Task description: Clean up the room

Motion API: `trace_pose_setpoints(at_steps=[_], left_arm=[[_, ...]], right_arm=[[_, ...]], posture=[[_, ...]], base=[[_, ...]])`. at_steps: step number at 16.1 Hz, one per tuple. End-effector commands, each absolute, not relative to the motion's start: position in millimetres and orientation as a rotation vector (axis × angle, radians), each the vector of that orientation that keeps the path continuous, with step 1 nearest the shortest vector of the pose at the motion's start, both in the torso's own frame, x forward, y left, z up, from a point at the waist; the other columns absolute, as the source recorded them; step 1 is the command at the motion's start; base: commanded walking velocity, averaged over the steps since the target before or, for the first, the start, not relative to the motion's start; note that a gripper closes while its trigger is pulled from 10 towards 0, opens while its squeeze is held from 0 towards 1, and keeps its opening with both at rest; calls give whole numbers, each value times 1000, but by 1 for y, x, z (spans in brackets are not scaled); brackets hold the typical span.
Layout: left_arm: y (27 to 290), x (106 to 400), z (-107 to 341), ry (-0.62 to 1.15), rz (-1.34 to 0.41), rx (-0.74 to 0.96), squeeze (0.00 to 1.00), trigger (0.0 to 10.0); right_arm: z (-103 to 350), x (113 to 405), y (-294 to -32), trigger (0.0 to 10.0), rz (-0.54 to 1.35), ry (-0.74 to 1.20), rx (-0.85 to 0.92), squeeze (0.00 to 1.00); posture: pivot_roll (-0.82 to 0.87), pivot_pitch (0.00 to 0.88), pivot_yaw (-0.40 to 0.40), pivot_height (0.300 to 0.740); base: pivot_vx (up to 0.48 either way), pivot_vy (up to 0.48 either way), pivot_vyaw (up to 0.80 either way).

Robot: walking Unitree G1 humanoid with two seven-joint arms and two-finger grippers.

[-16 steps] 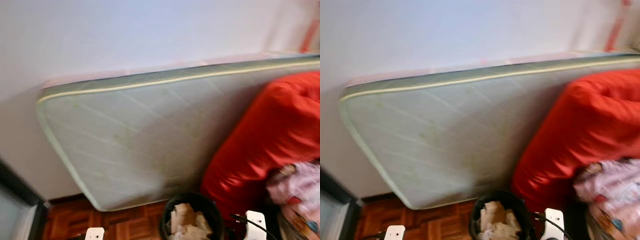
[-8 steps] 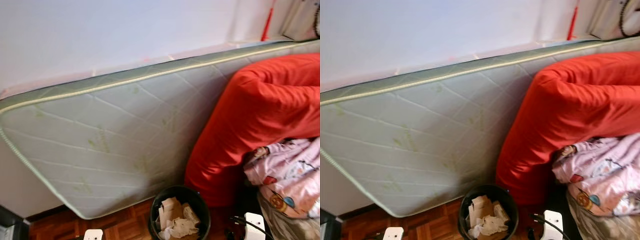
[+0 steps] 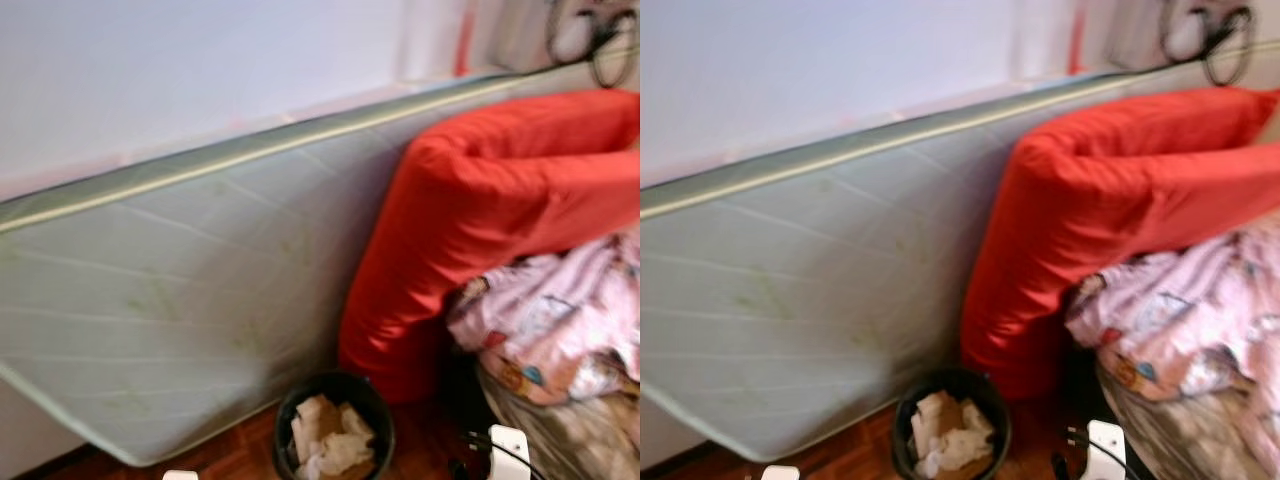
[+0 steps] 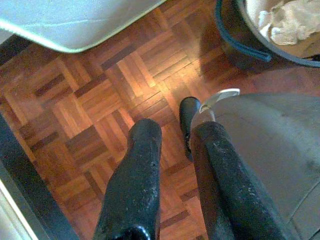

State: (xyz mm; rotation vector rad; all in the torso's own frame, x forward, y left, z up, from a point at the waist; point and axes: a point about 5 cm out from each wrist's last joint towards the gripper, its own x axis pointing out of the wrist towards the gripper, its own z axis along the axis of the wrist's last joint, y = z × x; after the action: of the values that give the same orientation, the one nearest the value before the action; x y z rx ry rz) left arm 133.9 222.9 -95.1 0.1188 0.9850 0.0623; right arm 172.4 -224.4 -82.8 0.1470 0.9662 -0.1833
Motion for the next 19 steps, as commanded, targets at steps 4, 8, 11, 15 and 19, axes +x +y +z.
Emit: trace_pose_setpoints(at_steps=[4,8,11,15,19], left_arm=[[228,128,-96,1010,72,122,0,10000],[222,142,-93,991,61,146,0,10000],[220,143,-94,996,56,150,0,10000],[224,126,-98,1019,72,124,0,10000],[233,117,-98,1029,87,116,0,10000]], right_arm=[[-82,175,-223,10000,-174,964,152,0],[-82,175,-224,10000,-169,965,149,0],[-81,175,-224,10000,-169,964,150,0],[-81,176,-224,10000,-168,964,151,0],[-80,177,-225,10000,-163,954,134,0]], posture=[[112,0,10,740],[116,0,1,740],[114,0,1,740],[112,0,-2,740],[117,0,-7,740]], base=[[0,0,-675],[0,-83,-670],[0,-480,-673],[0,0,-672],[0,0,-284]])
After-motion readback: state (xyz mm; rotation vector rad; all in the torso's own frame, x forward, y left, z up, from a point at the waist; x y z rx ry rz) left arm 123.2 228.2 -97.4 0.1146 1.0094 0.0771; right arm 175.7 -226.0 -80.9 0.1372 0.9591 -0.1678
